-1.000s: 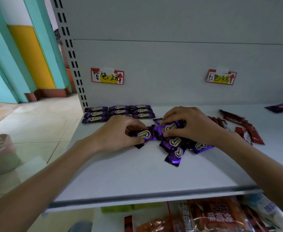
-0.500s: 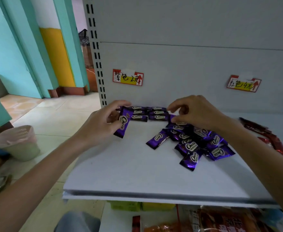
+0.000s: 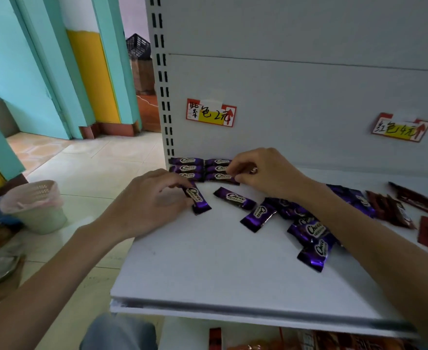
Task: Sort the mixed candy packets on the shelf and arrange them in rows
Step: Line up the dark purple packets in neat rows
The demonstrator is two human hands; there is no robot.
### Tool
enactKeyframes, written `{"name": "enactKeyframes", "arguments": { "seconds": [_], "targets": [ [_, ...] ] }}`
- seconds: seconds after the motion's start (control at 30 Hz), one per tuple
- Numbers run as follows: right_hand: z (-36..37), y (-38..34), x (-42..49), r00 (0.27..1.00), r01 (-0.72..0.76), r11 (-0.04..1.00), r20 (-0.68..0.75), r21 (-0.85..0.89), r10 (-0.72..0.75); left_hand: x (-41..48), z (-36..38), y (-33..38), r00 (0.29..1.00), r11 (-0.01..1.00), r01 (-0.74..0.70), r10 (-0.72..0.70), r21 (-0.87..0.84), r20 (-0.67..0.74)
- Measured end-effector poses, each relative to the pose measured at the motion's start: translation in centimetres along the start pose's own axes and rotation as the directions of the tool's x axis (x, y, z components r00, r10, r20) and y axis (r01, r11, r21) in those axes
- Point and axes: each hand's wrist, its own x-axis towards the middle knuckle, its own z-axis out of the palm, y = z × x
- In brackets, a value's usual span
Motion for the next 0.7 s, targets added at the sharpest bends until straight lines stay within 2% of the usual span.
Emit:
{"name": "enactKeyframes", "arguments": {
  "seconds": [0.1, 0.27, 0.4, 0.53, 0.7],
  "targets": [
    [-0.9, -0.1, -0.6, 1.000, -0.002, 0.999, 0.019, -0.037, 0.002, -0.1, -0.1, -1.0, 0.996, 0.987, -0.045, 0.056, 0.155, -0.065],
    [0.1, -0.5, -1.6, 0.989, 0.009, 0.993, 0.147, -0.115, 0.008, 0.3, 0.6, -0.6, 0.973, 0.967, -0.233, 0.230, 0.100, 0.035],
    [0.4, -0.5, -1.4, 0.992, 0.024, 0.996, 0.126, -0.092, -0.012, 0.7, 0.7, -0.7, 0.983, 0.964, -0.184, 0.182, 0.190, 0.024],
    [1.0, -0.2, -1.0, 0.999, 0.006, 0.994, 0.049, -0.107, -0.001, 1.0, 0.5, -1.0, 0.995, 0.983, -0.086, 0.091, 0.163, -0.027],
    [1.7, -0.2, -0.5, 0.998, 0.057, 0.992, 0.000, -0.114, -0.057, 1.8, 0.6, -1.3, 0.992, 0.980, -0.100, 0.112, 0.173, -0.059]
  ]
}}
